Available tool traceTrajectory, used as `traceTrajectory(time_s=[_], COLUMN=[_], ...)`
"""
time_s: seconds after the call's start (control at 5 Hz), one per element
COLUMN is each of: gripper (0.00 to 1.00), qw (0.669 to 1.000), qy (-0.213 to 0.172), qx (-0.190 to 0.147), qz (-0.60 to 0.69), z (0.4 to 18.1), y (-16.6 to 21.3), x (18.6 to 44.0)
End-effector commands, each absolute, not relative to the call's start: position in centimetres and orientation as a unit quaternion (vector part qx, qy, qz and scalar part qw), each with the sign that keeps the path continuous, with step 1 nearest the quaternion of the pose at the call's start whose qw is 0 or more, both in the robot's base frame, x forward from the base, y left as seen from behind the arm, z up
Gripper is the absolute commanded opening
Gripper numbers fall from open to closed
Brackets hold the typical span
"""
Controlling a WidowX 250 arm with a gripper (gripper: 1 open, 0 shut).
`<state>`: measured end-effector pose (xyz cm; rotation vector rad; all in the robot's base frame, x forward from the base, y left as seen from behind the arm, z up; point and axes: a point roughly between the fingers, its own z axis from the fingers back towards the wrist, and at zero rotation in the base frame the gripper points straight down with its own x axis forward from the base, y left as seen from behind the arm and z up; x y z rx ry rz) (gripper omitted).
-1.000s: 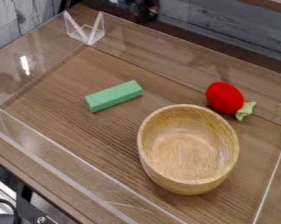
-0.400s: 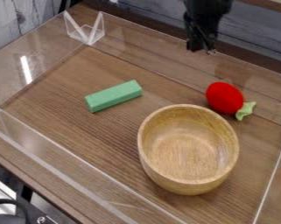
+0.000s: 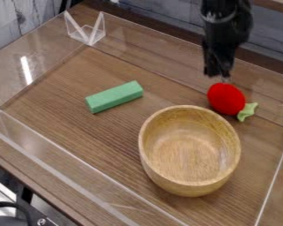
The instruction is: Move the red object to the right side of the table
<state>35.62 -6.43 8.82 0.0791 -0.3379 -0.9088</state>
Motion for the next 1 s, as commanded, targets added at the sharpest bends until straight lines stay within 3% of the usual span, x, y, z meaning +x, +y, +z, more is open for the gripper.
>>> traceTrajectory(time_s=[0.0, 0.4, 0.6, 0.8], gripper=[0.00, 0.00, 1.00, 1.00], qw=[0.879, 0.880, 0.881, 0.882], qy=[-0.180, -0.174, -0.172, -0.169], qx=[0.043, 0.041, 0.041, 0.041], qz=[-0.440, -0.440, -0.439, -0.438], z=[9.1, 7.9, 7.9, 7.9], y=[-6.9, -7.0, -7.0, -7.0], x=[36.6, 37.2, 37.3, 37.4])
